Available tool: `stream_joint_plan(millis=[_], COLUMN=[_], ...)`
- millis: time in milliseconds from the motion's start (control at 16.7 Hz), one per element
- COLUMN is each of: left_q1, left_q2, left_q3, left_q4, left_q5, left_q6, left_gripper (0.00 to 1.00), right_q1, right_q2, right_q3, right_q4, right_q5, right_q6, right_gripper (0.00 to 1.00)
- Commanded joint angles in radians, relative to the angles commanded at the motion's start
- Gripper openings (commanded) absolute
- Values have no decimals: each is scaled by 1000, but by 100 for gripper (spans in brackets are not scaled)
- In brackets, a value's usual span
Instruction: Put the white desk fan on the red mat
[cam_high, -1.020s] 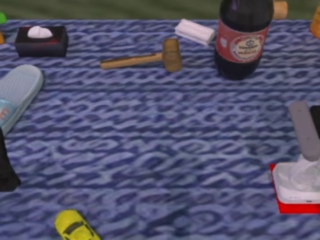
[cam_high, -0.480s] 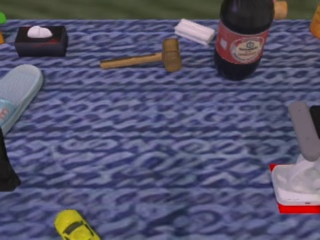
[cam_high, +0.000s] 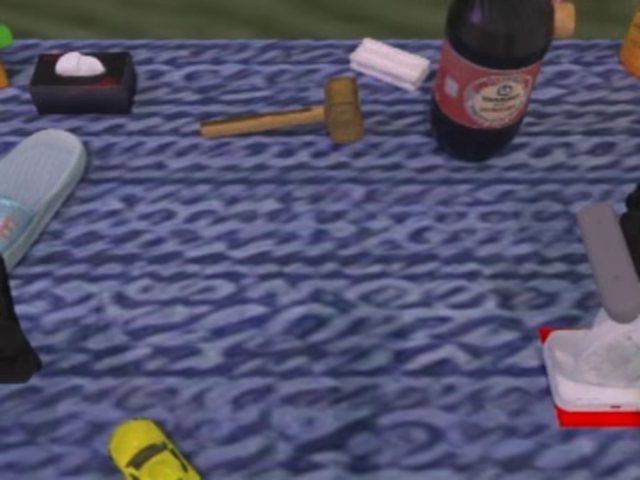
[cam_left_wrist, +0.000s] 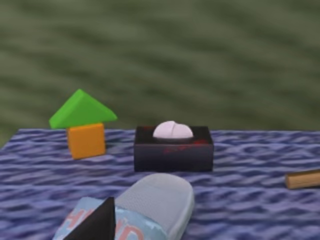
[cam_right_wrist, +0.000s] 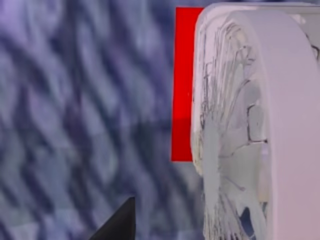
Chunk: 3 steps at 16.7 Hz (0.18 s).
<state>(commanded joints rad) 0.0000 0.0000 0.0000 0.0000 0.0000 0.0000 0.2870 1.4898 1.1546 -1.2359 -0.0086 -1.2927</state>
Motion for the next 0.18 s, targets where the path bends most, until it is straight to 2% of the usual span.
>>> stream_joint_plan(millis=[180], left_q1=[0], left_q2=[0], left_q3=[0], left_q4=[0], left_q5=[0], left_q6=[0], left_gripper=[100], right_q1=[0], right_q2=[0], right_q3=[0], right_q4=[0], right_q5=[0], right_q6=[0], right_gripper=[100])
